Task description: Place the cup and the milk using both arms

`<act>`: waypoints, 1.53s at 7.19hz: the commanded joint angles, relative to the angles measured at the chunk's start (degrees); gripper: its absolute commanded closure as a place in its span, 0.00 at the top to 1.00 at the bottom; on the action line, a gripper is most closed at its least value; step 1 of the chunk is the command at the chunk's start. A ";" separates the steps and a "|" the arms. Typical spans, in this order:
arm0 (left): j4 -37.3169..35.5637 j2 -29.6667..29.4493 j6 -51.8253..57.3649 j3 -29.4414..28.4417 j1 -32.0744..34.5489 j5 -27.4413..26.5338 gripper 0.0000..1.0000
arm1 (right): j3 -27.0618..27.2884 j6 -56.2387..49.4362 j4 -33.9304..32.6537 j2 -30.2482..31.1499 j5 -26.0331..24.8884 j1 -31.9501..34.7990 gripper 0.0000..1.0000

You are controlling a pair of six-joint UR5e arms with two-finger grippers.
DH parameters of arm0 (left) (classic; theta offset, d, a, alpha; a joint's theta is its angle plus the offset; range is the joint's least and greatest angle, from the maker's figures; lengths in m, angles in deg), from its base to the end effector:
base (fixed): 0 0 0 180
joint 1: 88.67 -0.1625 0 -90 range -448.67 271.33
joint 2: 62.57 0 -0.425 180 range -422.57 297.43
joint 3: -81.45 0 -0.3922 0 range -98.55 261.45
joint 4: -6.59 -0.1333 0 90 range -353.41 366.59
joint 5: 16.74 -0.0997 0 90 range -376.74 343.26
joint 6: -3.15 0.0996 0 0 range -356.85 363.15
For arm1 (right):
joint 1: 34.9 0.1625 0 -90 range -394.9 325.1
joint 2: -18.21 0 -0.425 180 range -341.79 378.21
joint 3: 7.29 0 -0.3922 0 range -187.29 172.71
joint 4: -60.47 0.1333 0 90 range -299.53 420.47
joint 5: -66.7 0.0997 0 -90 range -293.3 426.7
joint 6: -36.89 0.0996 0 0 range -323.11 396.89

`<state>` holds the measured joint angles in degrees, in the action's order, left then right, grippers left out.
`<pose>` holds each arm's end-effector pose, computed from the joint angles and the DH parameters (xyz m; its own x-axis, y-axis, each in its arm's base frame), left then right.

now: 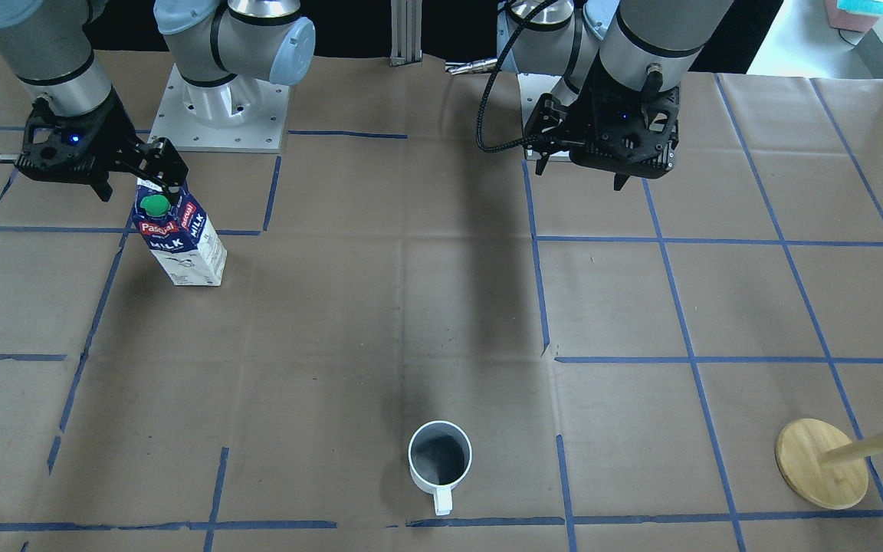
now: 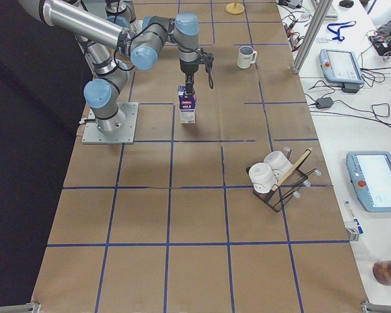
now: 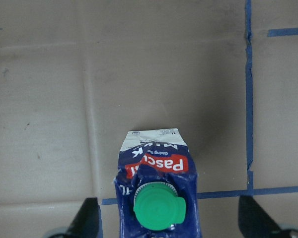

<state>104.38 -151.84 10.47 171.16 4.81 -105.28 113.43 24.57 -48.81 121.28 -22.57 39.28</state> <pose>-0.1644 -0.4649 0.4838 -0.9822 0.1835 0.0401 0.1869 0.9758 0.1137 0.0258 -0.4024 0.3609 -0.9981 0.0608 -0.0064 0.0609 0.9977 -0.0305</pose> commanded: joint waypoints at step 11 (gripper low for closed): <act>-11.22 1.29 -0.03 3.63 -2.68 -0.67 1.00 | -7.37 0.02 1.12 -4.27 0.07 0.09 0.59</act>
<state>94.33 -150.84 10.51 174.81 2.18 -105.48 111.55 24.64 -51.59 118.49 -22.56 39.33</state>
